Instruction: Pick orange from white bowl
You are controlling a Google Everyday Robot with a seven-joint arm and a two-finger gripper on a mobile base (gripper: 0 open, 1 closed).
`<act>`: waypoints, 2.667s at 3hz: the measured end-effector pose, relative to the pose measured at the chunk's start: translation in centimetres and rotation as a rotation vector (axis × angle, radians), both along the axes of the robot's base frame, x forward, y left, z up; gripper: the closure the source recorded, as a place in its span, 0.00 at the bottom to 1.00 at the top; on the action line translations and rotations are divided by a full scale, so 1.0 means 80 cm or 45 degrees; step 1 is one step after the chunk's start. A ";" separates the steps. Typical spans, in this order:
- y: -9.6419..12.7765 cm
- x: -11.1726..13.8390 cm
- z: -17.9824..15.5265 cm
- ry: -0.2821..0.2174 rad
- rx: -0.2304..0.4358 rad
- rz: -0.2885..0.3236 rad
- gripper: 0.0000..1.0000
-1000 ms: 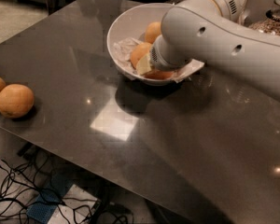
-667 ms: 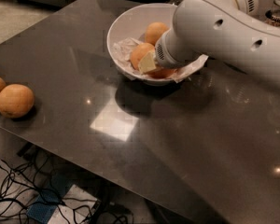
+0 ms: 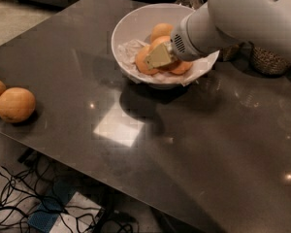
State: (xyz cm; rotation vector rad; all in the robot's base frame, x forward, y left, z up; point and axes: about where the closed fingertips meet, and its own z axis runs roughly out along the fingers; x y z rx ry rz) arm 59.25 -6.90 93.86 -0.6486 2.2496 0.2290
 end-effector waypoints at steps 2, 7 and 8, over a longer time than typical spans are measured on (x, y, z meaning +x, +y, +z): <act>-0.022 0.022 0.016 -0.096 -0.279 0.306 1.00; -0.037 0.030 0.015 -0.437 -0.494 0.655 1.00; -0.038 0.028 0.018 -0.477 -0.546 0.703 1.00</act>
Offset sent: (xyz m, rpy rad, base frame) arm 0.0358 -0.0330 0.0157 -0.5009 -0.1993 0.5190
